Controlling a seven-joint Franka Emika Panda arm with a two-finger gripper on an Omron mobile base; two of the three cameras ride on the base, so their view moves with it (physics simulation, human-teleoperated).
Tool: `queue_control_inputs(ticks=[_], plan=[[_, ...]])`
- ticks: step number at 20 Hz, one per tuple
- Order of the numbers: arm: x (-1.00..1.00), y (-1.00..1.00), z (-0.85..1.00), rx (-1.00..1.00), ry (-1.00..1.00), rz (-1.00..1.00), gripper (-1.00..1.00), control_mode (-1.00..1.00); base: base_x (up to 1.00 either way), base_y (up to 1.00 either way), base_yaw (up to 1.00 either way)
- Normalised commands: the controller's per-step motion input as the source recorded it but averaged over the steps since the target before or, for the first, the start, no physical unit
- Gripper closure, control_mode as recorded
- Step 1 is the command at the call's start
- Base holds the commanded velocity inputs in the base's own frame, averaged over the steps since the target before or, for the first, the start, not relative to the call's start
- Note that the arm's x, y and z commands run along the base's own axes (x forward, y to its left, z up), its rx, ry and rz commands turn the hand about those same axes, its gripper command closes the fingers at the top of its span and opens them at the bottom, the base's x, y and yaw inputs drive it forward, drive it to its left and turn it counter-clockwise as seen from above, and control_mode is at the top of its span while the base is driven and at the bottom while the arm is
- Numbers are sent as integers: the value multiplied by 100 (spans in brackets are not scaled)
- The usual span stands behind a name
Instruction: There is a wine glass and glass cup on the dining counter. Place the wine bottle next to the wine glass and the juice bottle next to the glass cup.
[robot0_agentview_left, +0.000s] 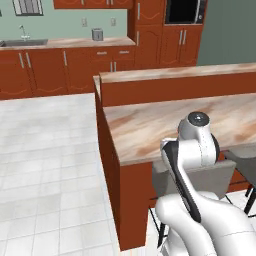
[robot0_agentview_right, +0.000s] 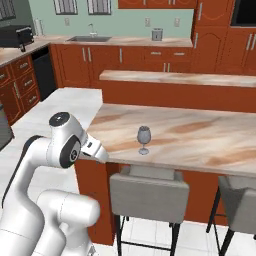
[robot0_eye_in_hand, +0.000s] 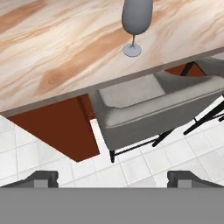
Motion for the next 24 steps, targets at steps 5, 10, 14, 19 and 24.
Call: queue_control_inputs(ticks=[5,10,14,19,24], plan=[[0,0,0,0,0,0,-100,100,19,94,0],[0,0,0,0,0,0,-100,100,24,94,0],[0,0,0,0,0,0,-100,100,30,94,0],[0,0,0,0,0,0,-100,100,43,86,0],[0,0,0,0,0,0,-100,100,56,77,0]])
